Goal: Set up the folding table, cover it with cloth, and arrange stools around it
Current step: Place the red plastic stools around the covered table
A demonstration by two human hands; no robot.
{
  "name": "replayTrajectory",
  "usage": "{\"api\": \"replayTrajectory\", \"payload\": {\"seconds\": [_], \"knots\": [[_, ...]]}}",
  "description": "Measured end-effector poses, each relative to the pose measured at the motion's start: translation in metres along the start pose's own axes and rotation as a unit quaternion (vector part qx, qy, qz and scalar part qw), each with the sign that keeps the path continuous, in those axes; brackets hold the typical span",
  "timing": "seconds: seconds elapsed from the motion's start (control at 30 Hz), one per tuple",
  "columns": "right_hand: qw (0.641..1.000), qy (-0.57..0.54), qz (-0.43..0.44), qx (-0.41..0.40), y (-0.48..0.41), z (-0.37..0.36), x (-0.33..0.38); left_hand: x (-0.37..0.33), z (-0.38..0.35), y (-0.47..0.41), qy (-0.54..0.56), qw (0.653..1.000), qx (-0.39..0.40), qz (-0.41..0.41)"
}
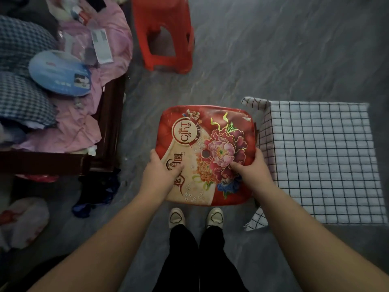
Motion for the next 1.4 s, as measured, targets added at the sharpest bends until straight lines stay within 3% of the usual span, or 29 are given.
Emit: {"api": "replayTrajectory", "payload": {"seconds": [0.37, 0.77, 0.93, 1.1, 1.2, 1.4], "knots": [[0.996, 0.065, -0.050, 0.015, -0.122, -0.102, -0.138, 0.105, -0.176, -0.077, -0.016, 0.998, 0.035, 0.057], [0.989, 0.136, -0.060, 0.017, -0.158, -0.131, -0.172, 0.139, -0.223, -0.107, -0.026, 0.993, 0.070, 0.091], [0.984, 0.180, -0.010, 0.015, -0.127, -0.110, -0.125, 0.102, -0.175, -0.095, -0.089, 0.992, 0.074, 0.047], [0.976, 0.184, 0.110, 0.033, -0.054, -0.052, -0.027, 0.038, -0.066, -0.058, -0.169, 0.982, 0.043, -0.076], [0.940, 0.262, 0.216, 0.046, 0.000, -0.007, 0.028, 0.001, 0.006, -0.018, -0.217, 0.965, 0.006, -0.149], [0.859, 0.340, 0.382, 0.011, 0.101, 0.072, 0.112, -0.056, 0.127, 0.070, -0.199, 0.958, -0.078, -0.189]]}}
Point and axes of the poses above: each hand's wrist, its own y-axis away from the middle knuckle, its own z-axis out of the back of the hand, x = y × z, the point moved 1 cm from there along -y, towards the middle knuckle, and after that the axes turned 12 degrees about -x, right-handed, at the moved point
